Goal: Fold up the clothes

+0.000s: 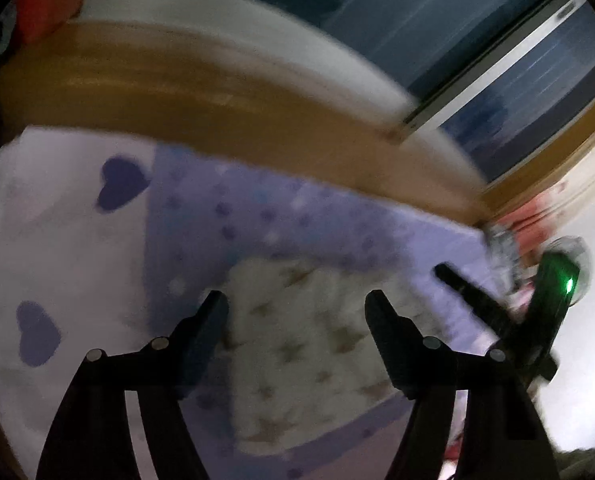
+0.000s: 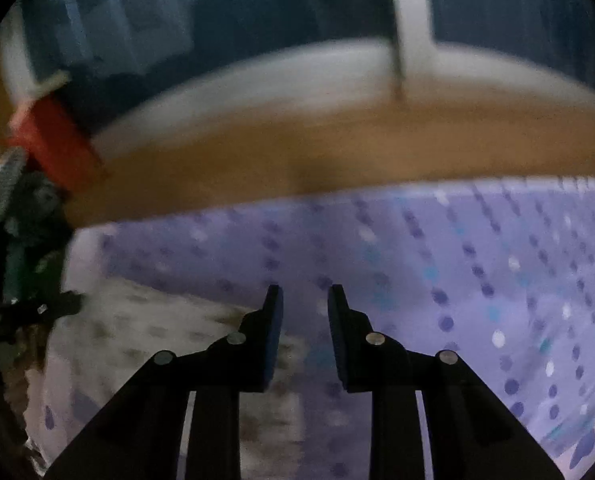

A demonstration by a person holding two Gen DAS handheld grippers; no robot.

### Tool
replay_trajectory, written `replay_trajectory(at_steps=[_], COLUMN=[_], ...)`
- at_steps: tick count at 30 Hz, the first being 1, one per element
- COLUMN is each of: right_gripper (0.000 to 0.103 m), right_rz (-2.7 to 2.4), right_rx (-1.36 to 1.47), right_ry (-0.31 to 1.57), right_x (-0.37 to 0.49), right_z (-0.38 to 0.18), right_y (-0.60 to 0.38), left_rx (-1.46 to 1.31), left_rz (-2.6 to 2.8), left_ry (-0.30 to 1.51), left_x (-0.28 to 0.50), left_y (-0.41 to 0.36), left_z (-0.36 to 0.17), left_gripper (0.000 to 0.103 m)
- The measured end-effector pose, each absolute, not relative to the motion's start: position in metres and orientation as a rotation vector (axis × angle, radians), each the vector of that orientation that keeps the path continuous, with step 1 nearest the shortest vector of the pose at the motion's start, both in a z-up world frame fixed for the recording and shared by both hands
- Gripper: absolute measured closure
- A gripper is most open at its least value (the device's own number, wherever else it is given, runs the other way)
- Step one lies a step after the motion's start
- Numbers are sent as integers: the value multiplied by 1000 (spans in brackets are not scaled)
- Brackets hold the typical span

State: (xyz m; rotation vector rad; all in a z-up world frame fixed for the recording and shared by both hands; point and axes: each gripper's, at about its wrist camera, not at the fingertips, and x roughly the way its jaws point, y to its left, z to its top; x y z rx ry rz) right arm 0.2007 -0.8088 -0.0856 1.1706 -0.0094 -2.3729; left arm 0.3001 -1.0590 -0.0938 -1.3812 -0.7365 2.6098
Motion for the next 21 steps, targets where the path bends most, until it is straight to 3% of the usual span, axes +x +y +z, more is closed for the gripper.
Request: replay_trajectory(at_steps=[5,6,8,10,21], right_gripper=[80,81,80,63,68], right_rz=[-2252,-2250,-2314,-2328,-2264], right_rx=[1104,1095,1095,1136,1024], right_ry=[18,34,79,-1,-81], right_x=[218,219,211,198,243], right_z=[-81,-84,-104,-111,-54], right_y=[-850,-855,-849,-834,-807], left_rx=[-1359,-1435,-1469,-1445,-1319], left_rz=[2608,2645,2622,2600,2622], left_ry=[-741,-681,-766,-875,-755], left_x=[295,290,291,296,333], left_y=[-1058,-1057,-1067,-1075,-1070], left_z=[-88,-100,-121,-123,-68], left_gripper=[31,33,32,32,33])
